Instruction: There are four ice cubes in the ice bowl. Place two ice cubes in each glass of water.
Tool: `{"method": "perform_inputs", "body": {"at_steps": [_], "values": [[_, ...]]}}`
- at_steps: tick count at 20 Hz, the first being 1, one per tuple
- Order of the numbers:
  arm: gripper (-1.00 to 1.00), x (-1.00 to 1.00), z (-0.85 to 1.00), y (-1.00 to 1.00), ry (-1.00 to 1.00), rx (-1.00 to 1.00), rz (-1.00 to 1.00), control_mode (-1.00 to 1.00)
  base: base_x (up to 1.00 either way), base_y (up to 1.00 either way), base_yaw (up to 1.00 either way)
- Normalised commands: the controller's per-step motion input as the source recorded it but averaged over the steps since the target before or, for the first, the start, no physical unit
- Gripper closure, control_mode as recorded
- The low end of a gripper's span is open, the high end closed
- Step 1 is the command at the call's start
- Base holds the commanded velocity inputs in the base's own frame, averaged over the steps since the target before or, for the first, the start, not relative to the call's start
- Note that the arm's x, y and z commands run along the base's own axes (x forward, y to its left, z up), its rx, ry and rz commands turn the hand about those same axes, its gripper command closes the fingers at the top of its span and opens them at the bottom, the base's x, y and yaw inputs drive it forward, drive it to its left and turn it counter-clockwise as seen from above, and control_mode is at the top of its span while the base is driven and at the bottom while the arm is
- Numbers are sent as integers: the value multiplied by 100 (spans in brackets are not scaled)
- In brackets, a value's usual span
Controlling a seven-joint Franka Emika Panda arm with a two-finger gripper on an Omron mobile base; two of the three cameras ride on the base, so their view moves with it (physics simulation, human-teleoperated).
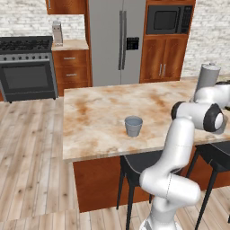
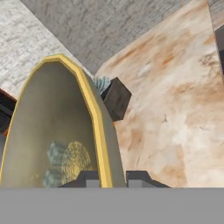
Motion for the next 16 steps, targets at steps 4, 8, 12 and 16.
{"method": "perform_inputs", "body": {"at_steps": [4, 8, 12, 16], "values": [[100, 0, 7, -61, 0, -9, -3, -100, 0, 0, 0], [100, 0, 21, -37, 0, -1, 2, -100, 0, 0, 0], [100, -16, 0, 9, 2, -17, 6, -100, 0, 0, 0], [100, -17, -1, 21, 8, -23, 2, -100, 0, 0, 0]]}}
